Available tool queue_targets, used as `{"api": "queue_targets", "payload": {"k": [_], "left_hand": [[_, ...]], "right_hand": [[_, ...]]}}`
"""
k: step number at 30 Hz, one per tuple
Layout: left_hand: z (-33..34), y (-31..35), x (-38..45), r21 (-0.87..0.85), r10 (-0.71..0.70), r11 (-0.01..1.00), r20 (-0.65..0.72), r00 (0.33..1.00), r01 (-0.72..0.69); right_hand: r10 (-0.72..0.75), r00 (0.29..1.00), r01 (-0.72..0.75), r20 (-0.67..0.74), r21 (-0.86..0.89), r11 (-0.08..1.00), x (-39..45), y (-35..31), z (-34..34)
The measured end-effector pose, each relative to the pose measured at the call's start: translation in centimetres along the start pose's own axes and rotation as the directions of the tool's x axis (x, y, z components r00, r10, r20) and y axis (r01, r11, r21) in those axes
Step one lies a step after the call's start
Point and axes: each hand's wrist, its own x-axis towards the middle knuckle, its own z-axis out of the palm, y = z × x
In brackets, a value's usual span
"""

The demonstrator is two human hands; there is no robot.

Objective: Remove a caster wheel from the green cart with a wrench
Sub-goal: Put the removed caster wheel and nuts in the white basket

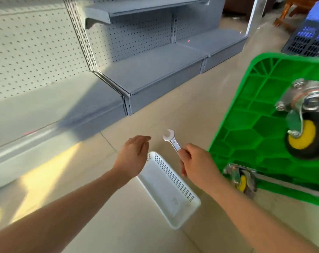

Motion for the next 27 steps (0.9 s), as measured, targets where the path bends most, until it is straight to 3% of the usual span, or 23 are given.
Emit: {"api": "queue_targets", "payload": {"k": [3,6,9,15,20,24,27], "left_hand": [[1.6,-3.3,-1.8,0.022,-0.248,0.969,0.077,0.966,0.247],[3.1,-5.3,-2.6,0.027,-0.496,0.866,0.176,0.851,0.499],[4.7,-6.0,-3.0,0.083,-0.551,0.827,0.319,0.771,0.556],[6.9,-5.8,-1.2,0.118,-0.416,0.909,0.272,0.868,0.399],[7.8,-4.3,0.5,0.049,-0.317,0.948,0.238,0.918,0.315],[8.7,-2.3,-1.4,0.326,-0.036,0.945,0.147,0.988,-0.014],[9.6,0.3,-3.0,0.272,0.066,0.954,0.214,0.975,-0.124]], "right_hand": [[0.134,0.982,-0.132,0.131,-0.021,0.991,1.1,2.6,4.9],[0.219,0.941,-0.199,0.257,-0.103,0.975,1.8,4.7,9.0],[0.277,0.91,-0.227,0.308,-0.188,0.956,1.9,6.5,12.1],[0.351,0.874,-0.275,0.337,-0.252,0.928,1.9,9.7,15.1],[0.358,0.897,-0.257,0.259,-0.353,0.9,2.1,9.9,14.4],[0.303,0.926,-0.216,0.224,-0.343,0.914,1.9,9.0,10.4],[0.214,0.963,-0.146,0.161,-0.356,0.923,1.0,8.0,5.5]]}}
